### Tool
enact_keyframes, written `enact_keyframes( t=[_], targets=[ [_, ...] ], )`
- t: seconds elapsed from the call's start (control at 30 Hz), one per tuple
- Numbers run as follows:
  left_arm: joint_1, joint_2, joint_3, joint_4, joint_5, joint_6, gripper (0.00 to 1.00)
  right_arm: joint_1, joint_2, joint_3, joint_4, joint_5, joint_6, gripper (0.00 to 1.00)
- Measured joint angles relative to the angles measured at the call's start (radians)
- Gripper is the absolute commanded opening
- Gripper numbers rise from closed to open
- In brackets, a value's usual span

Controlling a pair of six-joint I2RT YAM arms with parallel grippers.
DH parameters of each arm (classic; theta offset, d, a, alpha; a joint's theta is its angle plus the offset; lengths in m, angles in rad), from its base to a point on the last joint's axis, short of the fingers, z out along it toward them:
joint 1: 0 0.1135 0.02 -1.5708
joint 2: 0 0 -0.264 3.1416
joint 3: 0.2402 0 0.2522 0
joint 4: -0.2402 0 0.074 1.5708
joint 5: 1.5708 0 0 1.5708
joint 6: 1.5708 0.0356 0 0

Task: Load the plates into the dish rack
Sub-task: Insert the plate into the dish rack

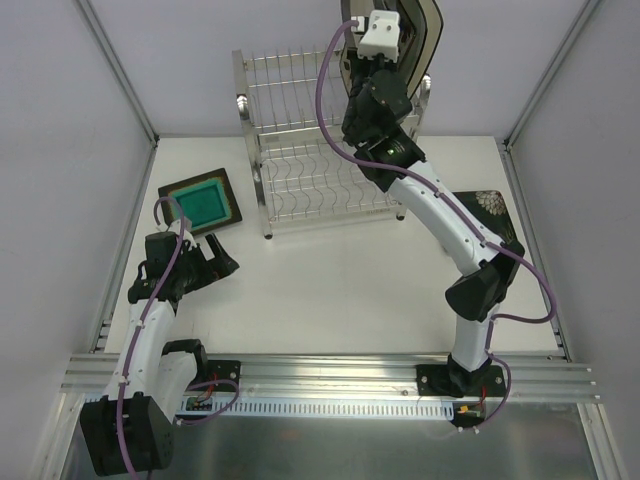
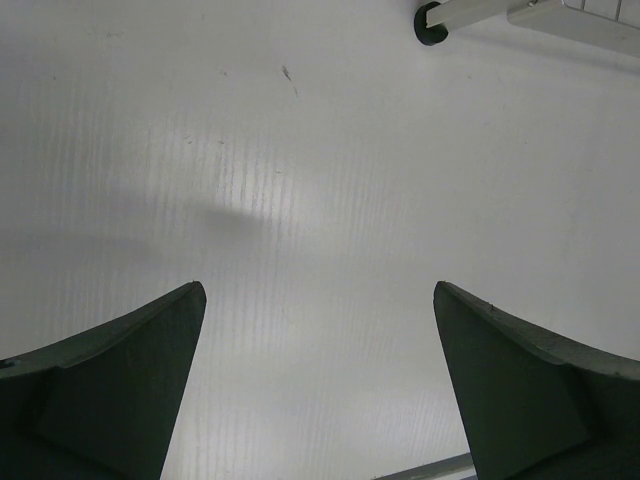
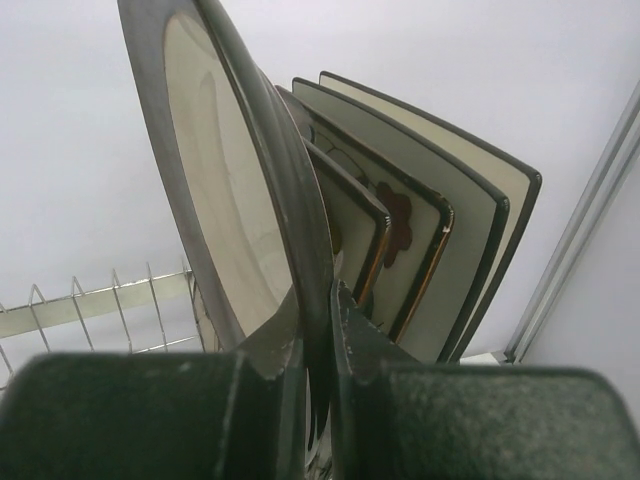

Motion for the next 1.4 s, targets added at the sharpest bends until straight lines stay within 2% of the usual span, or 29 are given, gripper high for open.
enact_keyframes(
  t=[0.63,0.97,1.4],
  targets=[
    [0.0,0.0,0.002,0.0,0.0,0.0,0.99,0.002,0.043,0.001,-0.119,0.008,0.113,0.01],
    [0.0,0.0,0.002,0.0,0.0,0.0,0.99,0.002,0.053,0.002,-0.13,0.023,0.122,0.01],
    [0.0,-0.011,0.002,-0.001,0.0,0.0,0.99,-0.001,0.085,0.081,-0.117,-0.011,0.071,0.01]
  ],
)
